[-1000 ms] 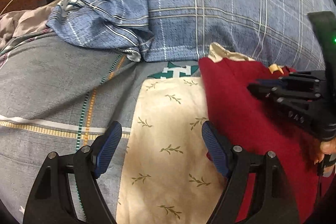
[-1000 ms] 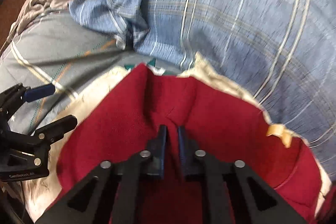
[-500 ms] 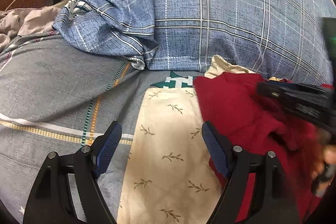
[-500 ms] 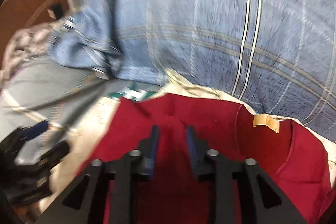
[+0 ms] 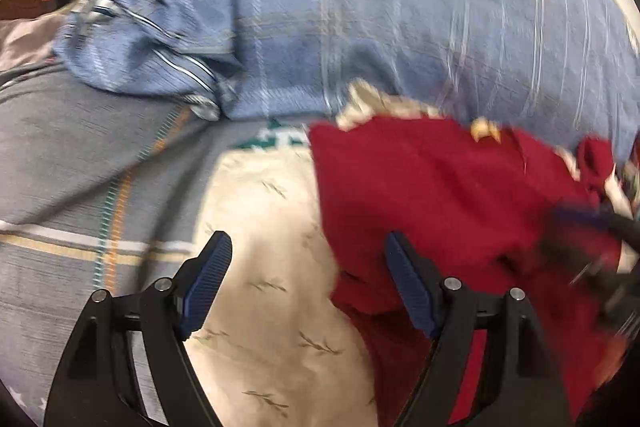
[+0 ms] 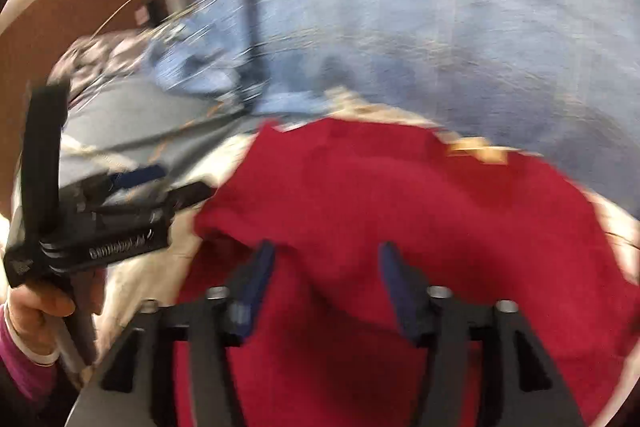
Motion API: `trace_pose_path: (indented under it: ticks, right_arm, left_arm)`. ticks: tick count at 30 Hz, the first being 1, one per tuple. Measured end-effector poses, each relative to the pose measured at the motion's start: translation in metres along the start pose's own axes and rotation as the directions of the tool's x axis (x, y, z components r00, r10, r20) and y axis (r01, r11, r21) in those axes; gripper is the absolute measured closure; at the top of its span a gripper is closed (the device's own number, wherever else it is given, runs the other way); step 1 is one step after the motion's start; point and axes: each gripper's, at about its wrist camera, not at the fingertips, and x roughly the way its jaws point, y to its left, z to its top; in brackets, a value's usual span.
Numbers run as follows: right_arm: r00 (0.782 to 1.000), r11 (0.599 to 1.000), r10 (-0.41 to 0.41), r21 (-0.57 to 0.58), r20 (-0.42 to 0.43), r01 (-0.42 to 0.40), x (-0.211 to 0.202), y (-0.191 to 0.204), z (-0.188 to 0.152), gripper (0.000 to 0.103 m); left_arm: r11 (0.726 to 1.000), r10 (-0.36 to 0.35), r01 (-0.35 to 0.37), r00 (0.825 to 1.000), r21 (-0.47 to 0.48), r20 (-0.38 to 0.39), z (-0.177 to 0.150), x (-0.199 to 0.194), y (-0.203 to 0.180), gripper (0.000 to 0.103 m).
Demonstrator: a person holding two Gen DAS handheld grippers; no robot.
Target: Fold small clothes
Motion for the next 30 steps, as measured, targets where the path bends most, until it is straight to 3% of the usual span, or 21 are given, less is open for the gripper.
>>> trace_pose_path:
  ticks: [3, 6, 7, 9, 11, 12, 16, 18, 20, 22, 24, 27, 30]
  right_arm:
    - [0.985, 0.983, -0.172, 0.069, 0.035, 0.169, -0.023, -0.047, -0.003, 0.037]
    - [0.945, 0.923, -0.328, 0.214, 0.003, 0.32, -0.035, -0.107, -0.007, 0.036]
    - [0.937, 0.906, -0.348, 0.25, -0.016, 0.341, -0.033, -0.123, -0.008, 0.036]
    - [0.942, 0.896, -0.329, 0.296, -0.063, 0.333, -0.026, -0.147, -0.014, 0.039]
    - [0.948, 0.905, -0.299, 0.283, -0.107, 0.317, -0.009, -0.153, -0.019, 0.067]
    - [0.942, 0.902, -0.306, 0.274, -0.139, 0.333, -0.001, -0.153, -0.021, 0.094]
    - [0.952, 0.89, -0.301, 0.339, -0.064, 0.304, -0.024, -0.158, -0.024, 0.096]
    - [0.941, 0.878, -0.337, 0.354, -0.023, 0.323, -0.037, -0.164, -0.02, 0.098]
    - [0.927, 0.862, -0.374, 0.356, -0.033, 0.361, -0.034, -0.175, -0.017, 0.098]
    - [0.932, 0.858, -0.353, 0.372, -0.077, 0.356, -0.021, -0.183, -0.019, 0.097]
    - [0.928, 0.849, -0.354, 0.378, -0.115, 0.37, -0.015, -0.185, -0.024, 0.089]
    - [0.927, 0.84, -0.37, 0.404, -0.064, 0.363, -0.038, -0.177, -0.024, 0.079]
    - [0.942, 0.882, -0.334, 0.355, 0.011, 0.309, -0.05, -0.145, -0.013, 0.068]
  left_arm:
    - [0.999, 0.034, -0.034, 0.999, 0.02, -0.027, -0.005, 0.012, -0.007, 0.024]
    - [1.0, 0.024, -0.025, 0.999, -0.01, -0.029, -0.003, 0.015, -0.005, 0.024]
    - [1.0, 0.02, -0.021, 0.999, -0.017, -0.031, -0.003, 0.015, -0.004, 0.024]
    - [0.999, 0.014, -0.015, 0.999, -0.031, -0.034, -0.004, 0.017, -0.002, 0.024]
    - [0.999, 0.013, -0.015, 0.999, -0.036, -0.034, -0.004, 0.017, -0.001, 0.024]
    - [0.999, 0.015, -0.016, 0.999, -0.032, -0.034, -0.003, 0.017, -0.002, 0.024]
    - [0.999, 0.017, -0.018, 0.999, -0.028, -0.029, -0.004, 0.016, -0.001, 0.024]
    - [0.999, 0.016, -0.017, 0.999, -0.029, -0.031, -0.003, 0.016, -0.002, 0.024]
    - [1.0, 0.016, -0.017, 0.999, -0.022, -0.032, -0.003, 0.017, -0.003, 0.024]
    - [1.0, 0.022, -0.023, 0.999, -0.013, -0.028, -0.004, 0.016, -0.004, 0.024]
    - [1.0, 0.019, -0.02, 0.999, -0.016, -0.026, -0.003, 0.015, -0.002, 0.024]
    - [0.999, -0.001, 0.002, 1.0, -0.038, 0.009, -0.001, 0.005, 0.001, 0.024]
    - [0.998, -0.027, 0.029, 0.999, -0.047, 0.044, 0.002, -0.002, -0.001, 0.024]
